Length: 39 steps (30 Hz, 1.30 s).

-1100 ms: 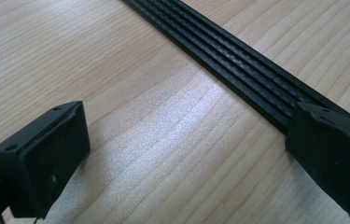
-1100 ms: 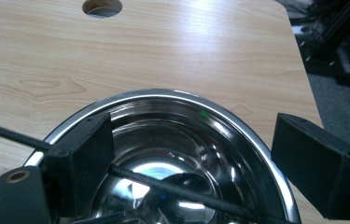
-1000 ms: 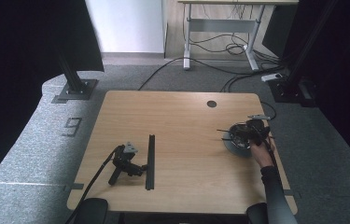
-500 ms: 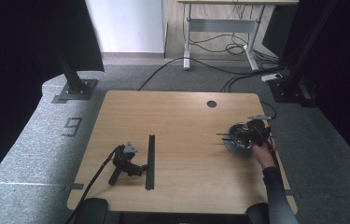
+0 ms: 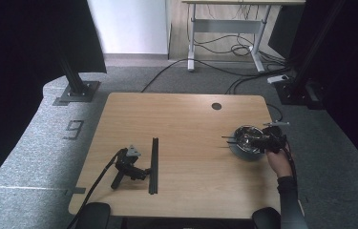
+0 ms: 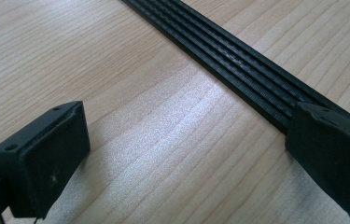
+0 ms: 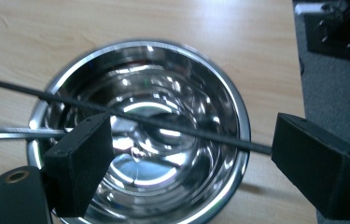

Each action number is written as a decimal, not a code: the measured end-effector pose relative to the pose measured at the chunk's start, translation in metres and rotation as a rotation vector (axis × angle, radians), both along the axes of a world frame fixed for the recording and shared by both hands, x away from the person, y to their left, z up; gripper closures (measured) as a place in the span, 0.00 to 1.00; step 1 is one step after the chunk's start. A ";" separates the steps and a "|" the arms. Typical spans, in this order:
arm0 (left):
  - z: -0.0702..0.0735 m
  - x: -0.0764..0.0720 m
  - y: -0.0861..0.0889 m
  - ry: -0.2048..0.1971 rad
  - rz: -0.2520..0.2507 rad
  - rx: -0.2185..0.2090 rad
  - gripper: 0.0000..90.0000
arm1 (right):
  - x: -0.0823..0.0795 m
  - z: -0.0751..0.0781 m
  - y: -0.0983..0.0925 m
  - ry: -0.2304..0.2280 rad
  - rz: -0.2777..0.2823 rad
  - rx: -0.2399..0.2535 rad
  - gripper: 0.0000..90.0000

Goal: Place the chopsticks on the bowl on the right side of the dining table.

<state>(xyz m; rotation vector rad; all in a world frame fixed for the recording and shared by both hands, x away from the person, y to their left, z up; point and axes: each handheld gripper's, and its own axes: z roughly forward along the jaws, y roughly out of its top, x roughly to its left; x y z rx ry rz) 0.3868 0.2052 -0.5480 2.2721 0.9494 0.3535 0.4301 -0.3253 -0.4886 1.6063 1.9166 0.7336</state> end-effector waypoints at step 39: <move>0.000 0.000 0.000 0.000 0.001 -0.001 0.00 | 0.004 -0.018 -0.026 0.044 -0.052 -0.008 0.14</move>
